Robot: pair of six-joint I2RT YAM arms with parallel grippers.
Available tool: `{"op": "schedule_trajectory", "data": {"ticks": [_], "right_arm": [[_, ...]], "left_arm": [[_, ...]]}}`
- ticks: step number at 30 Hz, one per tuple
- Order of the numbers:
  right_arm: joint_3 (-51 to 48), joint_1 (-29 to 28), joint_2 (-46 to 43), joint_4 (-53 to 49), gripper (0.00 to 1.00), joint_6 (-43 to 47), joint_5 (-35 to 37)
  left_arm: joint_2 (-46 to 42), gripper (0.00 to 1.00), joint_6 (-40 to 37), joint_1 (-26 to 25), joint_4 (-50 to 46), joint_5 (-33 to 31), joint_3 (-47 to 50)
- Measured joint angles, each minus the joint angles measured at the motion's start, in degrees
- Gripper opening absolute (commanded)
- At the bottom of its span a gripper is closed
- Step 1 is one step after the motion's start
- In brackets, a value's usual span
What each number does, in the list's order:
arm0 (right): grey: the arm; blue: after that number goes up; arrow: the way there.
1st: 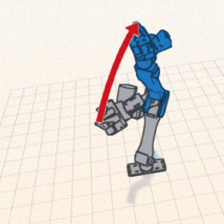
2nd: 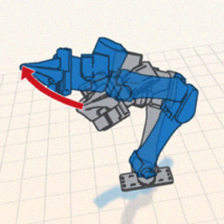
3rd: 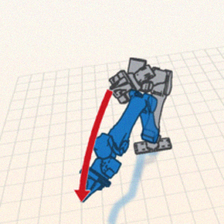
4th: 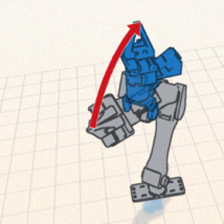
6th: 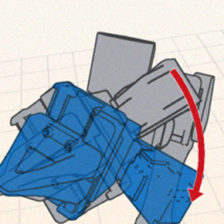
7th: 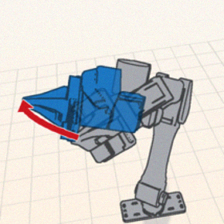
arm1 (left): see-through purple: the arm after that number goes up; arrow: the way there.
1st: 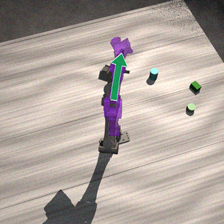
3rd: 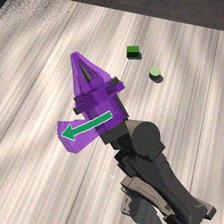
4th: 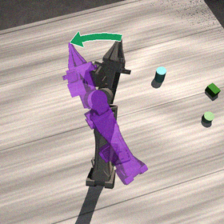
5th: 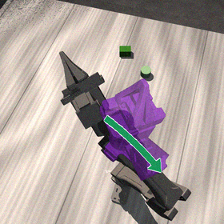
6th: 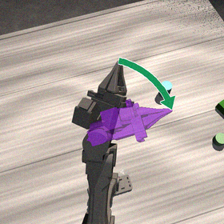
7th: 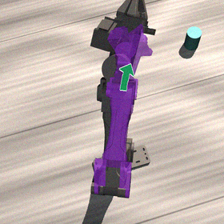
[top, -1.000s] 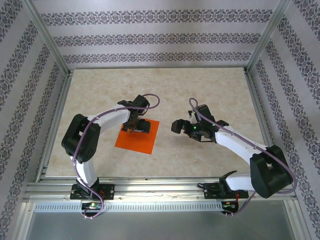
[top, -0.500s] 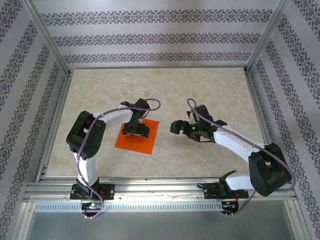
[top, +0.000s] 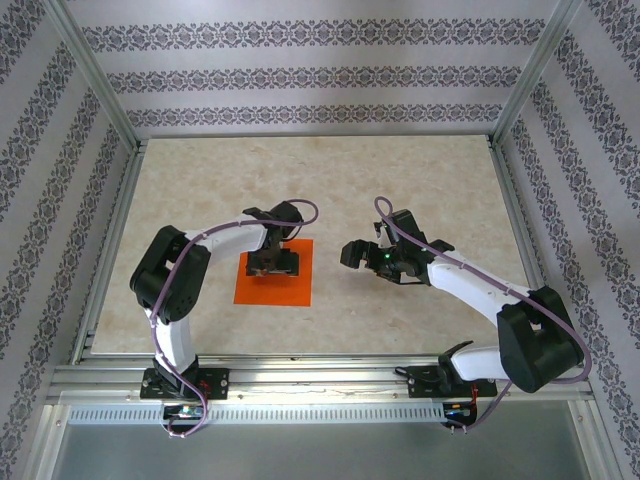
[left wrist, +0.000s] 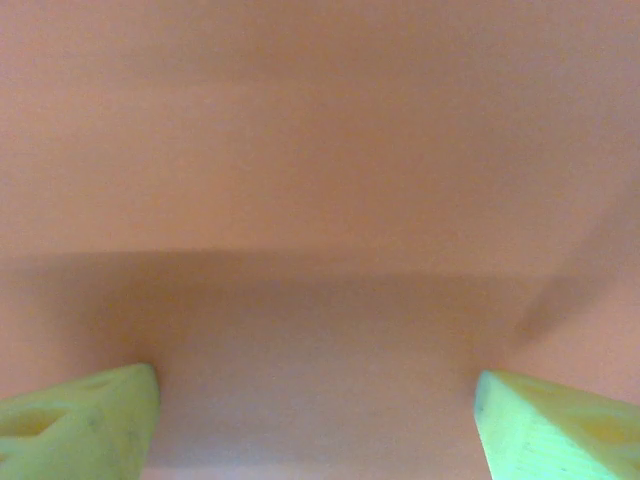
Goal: Fold a paper plane with a square sheet of paper (pick it up from the middle)
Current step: Move the square sheet of paper to the center of the table.
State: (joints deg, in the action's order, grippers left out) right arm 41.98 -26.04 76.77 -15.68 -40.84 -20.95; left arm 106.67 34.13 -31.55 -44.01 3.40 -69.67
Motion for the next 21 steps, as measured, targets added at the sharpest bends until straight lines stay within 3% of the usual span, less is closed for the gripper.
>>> {"op": "schedule_trajectory", "data": {"ticks": [7,21], "right_arm": [[0.0,0.0,0.74,0.04,0.98,-0.39,-0.09],[0.15,-0.48,2.43,0.04,0.98,-0.96,-0.98]], "left_arm": [[1.81,0.86,-0.66,0.2,-1.25,-1.84,-5.68],[4.92,0.87,-0.87,0.55,-2.1,-1.73,-5.9]]}}
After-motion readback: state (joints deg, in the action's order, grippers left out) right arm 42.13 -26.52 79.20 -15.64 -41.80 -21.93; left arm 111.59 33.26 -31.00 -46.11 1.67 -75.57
